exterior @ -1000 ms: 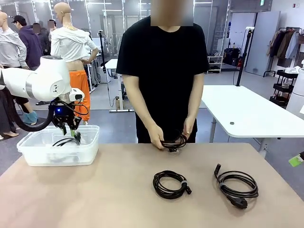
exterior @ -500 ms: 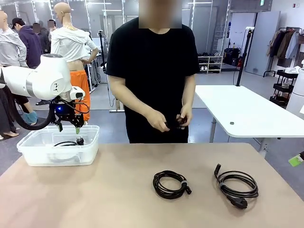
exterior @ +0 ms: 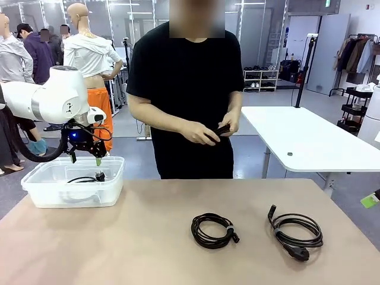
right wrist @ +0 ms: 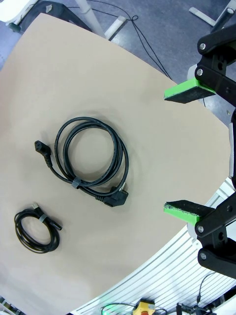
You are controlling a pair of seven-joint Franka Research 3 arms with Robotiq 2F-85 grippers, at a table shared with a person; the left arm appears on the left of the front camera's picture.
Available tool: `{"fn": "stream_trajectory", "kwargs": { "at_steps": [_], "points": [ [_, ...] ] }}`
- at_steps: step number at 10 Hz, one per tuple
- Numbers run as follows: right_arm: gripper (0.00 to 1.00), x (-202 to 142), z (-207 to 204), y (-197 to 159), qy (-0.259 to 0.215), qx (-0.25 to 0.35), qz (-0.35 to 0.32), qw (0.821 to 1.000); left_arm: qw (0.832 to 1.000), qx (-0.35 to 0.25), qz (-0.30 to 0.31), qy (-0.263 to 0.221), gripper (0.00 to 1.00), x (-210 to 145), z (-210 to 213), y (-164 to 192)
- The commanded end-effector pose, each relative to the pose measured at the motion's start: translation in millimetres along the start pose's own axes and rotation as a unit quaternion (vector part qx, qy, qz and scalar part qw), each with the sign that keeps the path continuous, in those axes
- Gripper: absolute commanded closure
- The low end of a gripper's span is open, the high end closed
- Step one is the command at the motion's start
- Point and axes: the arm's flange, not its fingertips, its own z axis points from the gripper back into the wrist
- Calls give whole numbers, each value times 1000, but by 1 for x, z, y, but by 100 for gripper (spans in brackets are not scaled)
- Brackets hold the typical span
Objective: Organize and store the cables.
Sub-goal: Place the Power Cable into the Organizing box.
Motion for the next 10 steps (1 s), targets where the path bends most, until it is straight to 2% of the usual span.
{"fn": "stream_trajectory", "kwargs": {
  "at_steps": [1, 10],
  "points": [
    [0, 0, -1, -1, -5, 4, 2, 1000, 1000, 1, -1, 0, 1, 2, -2, 0],
    [0, 0, -1, -1, -5, 4, 2, 1000, 1000, 0, 0, 1, 1, 0, -1, 0]
  ]
}}
